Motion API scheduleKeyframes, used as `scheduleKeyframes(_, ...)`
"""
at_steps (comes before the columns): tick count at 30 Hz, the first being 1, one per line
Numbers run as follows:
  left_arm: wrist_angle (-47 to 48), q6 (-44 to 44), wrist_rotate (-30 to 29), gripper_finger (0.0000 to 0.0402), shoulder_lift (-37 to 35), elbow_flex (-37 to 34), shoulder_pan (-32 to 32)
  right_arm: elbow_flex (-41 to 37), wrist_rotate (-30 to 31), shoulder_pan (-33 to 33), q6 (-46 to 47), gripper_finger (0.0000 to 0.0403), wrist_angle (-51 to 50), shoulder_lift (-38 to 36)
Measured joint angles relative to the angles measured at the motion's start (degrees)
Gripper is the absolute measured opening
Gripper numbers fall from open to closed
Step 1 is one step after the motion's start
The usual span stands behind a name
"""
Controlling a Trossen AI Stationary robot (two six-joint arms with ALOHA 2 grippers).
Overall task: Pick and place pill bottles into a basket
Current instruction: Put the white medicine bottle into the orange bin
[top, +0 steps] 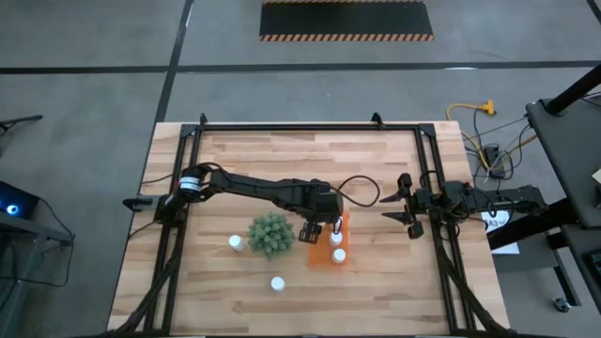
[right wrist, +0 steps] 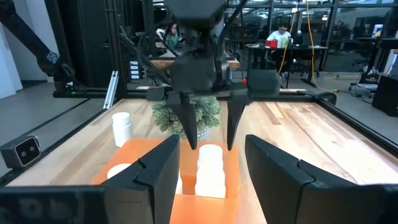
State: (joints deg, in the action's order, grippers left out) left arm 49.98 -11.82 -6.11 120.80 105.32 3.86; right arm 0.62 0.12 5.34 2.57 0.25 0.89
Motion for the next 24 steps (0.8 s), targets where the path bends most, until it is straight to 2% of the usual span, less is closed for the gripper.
scheduleKeyframes(8, 0.3, 2.6, 0.0, 0.0240, -2.8, 0.1, 2.2, 0.0, 0.0, 0.0, -0.1, 0.0173, 0.0, 0.0)
scheduleKeyframes(24, 1.4, 8.2, 0.1, 0.0240, -9.4, -0.6, 14.7, 0.0, 0.0, 0.0, 0.0, 0.0173, 0.0, 0.0)
